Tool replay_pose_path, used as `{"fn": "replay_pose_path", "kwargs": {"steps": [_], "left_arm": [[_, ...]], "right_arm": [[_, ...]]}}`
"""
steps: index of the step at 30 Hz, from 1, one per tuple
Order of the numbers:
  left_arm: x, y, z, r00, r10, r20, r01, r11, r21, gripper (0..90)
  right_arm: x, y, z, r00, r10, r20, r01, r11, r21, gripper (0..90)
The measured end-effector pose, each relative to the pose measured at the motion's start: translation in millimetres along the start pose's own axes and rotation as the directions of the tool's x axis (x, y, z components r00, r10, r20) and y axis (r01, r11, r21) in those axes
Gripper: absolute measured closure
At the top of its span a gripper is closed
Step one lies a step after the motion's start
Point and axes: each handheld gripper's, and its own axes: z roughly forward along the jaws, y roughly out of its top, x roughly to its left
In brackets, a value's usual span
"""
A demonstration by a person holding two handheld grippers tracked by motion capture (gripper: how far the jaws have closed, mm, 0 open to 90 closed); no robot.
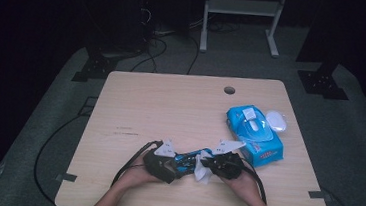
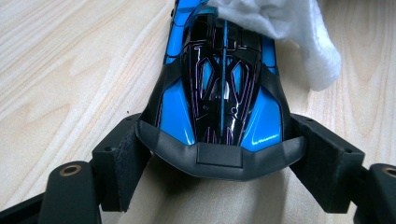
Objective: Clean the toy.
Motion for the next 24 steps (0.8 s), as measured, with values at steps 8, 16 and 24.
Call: {"fn": "replay_pose_path", "kwargs": {"steps": [8, 16, 24], "left_arm": [[-1.4, 1.3, 2.2, 1.0, 0.002, -0.004, -0.002, 1.0, -0.005, 23.7], [-1.4, 0.3, 1.0, 1.0, 0.005, -0.003, -0.005, 1.0, -0.004, 23.8], [-1.6, 1.9, 2.4, 1.0, 0.005, -0.005, -0.005, 1.0, -0.002, 23.8]], "right_arm": [[19.5, 21.0, 23.3, 0.9928, -0.036, -0.115, 0.034, 0.999, -0.015, 84.0], [23.0, 28.8, 31.0, 0.9905, -0.061, -0.123, 0.061, 0.998, 0.003, 84.1], [21.6, 31.2, 32.3, 0.9916, -0.047, -0.12, 0.048, 0.999, 0.006, 84.1]]}}
